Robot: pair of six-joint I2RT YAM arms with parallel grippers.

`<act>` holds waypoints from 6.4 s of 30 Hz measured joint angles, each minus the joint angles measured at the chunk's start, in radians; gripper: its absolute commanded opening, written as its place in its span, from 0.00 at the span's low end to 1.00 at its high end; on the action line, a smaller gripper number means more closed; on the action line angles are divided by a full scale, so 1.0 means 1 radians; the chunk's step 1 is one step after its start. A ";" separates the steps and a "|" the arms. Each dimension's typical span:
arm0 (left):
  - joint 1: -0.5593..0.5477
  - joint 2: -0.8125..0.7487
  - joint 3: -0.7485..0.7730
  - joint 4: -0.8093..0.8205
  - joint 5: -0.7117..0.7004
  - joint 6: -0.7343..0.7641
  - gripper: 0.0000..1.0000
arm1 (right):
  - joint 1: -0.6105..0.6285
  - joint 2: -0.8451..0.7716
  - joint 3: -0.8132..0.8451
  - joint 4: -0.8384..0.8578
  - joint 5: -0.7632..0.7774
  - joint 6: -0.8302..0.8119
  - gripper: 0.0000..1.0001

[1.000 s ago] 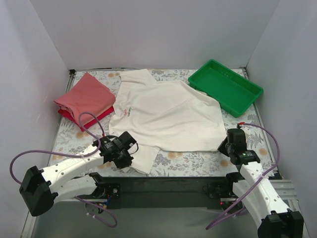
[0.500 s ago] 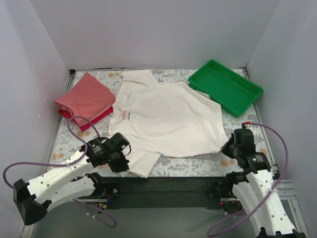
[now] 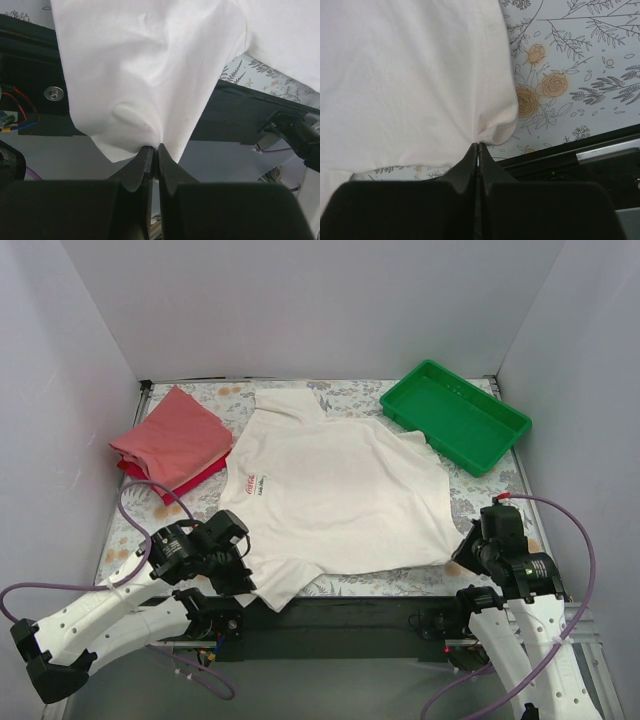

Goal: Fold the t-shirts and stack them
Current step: Fold the tshirt

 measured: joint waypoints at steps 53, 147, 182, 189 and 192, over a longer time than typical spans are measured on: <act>0.308 0.652 0.390 0.523 -0.446 0.332 0.00 | 0.000 0.485 0.093 0.437 0.095 -0.179 0.01; 0.504 0.544 -0.159 0.827 -0.200 0.220 0.98 | -0.247 0.468 -0.121 0.499 0.198 -0.114 0.47; 0.399 0.436 -0.183 0.733 -0.056 0.198 0.98 | -0.248 0.610 -0.248 0.937 -0.743 -0.272 0.98; 0.398 0.531 -0.106 0.766 -0.127 0.214 0.83 | -0.248 0.634 -0.264 0.955 -0.745 -0.291 0.98; 0.398 0.557 -0.100 0.778 -0.148 0.214 0.75 | -0.248 0.634 -0.267 0.955 -0.745 -0.295 0.98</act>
